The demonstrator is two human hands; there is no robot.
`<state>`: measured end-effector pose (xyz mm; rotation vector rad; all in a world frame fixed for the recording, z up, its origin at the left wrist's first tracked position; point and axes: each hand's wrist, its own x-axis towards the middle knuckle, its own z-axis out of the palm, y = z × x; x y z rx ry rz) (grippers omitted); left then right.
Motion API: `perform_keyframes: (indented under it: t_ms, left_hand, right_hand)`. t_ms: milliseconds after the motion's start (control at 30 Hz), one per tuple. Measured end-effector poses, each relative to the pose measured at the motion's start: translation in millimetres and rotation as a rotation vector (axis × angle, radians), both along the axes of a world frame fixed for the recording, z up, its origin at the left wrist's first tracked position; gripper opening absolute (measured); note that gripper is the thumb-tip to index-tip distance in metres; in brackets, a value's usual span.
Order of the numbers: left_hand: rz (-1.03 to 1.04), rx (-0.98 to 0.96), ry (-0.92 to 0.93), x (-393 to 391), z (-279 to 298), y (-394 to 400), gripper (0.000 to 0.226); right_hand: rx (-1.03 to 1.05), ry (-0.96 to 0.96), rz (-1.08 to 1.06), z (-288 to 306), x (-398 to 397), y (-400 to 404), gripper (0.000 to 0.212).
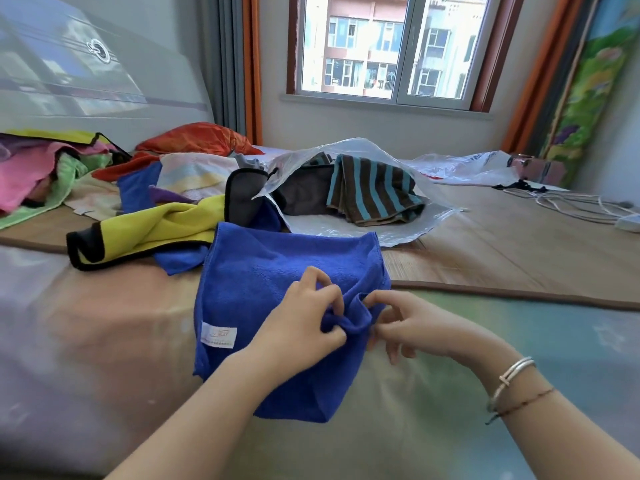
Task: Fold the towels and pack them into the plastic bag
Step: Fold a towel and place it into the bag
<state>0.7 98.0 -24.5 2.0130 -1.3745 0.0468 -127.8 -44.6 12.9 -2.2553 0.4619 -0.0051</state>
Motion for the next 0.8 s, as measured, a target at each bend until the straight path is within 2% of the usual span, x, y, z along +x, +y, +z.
perform_keyframes:
  t_ms: [167, 300, 367, 567, 733, 800]
  left_hand:
    - [0.162, -0.172, 0.336, 14, 21, 3, 0.005]
    - [0.225, -0.223, 0.439, 22, 26, 8, 0.005]
    - [0.252, -0.218, 0.431, 23, 24, 8, 0.005]
    - [0.260, -0.249, 0.473, 28, 22, 9, 0.009]
    - [0.250, -0.298, 0.560, 25, 29, 13, 0.012]
    - [0.257, -0.303, 0.568, 23, 33, 15, 0.012]
  right_hand:
    - [-0.769, 0.005, 0.018, -9, 10, 12, 0.028]
    - [-1.016, -0.055, 0.079, -13, 15, 18, 0.023]
    - [-1.066, -0.093, 0.146, -17, 15, 16, 0.024]
    - [-1.028, -0.081, 0.295, -24, 10, 16, 0.029]
    - [-0.947, -0.132, 0.331, -22, 8, 13, 0.006]
    - [-0.929, -0.128, 0.317, -22, 8, 12, 0.010]
